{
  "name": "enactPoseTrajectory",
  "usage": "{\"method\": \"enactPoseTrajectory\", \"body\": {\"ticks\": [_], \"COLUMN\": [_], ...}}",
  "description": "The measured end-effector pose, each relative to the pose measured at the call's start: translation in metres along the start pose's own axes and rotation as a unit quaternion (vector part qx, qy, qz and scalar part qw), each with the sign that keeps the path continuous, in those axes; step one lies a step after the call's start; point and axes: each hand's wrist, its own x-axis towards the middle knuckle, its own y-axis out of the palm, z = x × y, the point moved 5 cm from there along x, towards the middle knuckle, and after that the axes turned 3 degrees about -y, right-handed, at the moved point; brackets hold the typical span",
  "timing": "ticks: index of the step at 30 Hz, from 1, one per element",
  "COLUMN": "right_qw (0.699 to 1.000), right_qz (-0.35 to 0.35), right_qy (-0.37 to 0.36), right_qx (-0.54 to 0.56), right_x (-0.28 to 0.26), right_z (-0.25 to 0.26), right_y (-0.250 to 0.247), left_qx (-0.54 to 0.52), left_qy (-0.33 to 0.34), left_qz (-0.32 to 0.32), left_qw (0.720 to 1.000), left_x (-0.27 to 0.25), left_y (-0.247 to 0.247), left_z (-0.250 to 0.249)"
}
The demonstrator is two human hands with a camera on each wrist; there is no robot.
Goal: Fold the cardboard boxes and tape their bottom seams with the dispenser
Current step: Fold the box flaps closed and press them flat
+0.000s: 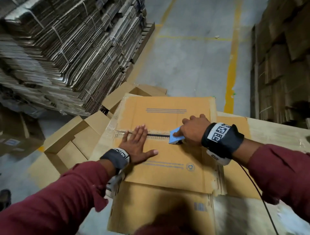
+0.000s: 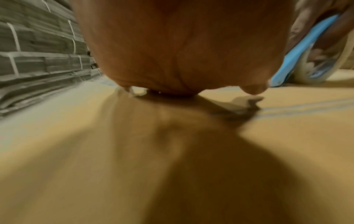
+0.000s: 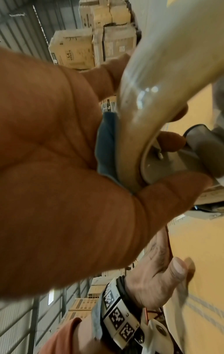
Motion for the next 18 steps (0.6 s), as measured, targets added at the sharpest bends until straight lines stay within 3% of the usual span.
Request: {"method": "enactPoseTrajectory", "body": {"ticks": [3,5,9,11,18], "right_qw": [1.0,1.0,0.999,0.999,1.0], "right_qz": [-0.012,-0.018,-0.027,-0.031,-0.021], "right_qy": [-0.009,-0.013,-0.012,-0.009,-0.011], "right_qx": [0.003,0.008,0.018,0.02,0.016], "right_x": [0.001,0.003,0.008,0.01,0.011], "right_z": [-0.002,-0.004,-0.004,-0.007,-0.008], "right_y": [0.002,0.004,0.002,0.002,0.0], "left_qx": [-0.004,-0.024,-0.045,-0.048,0.014], "left_qy": [-0.05,-0.056,0.04,0.068,0.067], "left_qz": [-0.001,0.005,0.03,0.028,0.007], "left_qw": [0.999,0.998,0.998,0.996,0.998], "left_x": [-0.01,-0.011,0.006,0.014,0.016], "left_y": [-0.002,-0.004,-0.003,-0.002,0.003], "left_z": [0.023,0.006,-0.079,-0.099,-0.052]}}
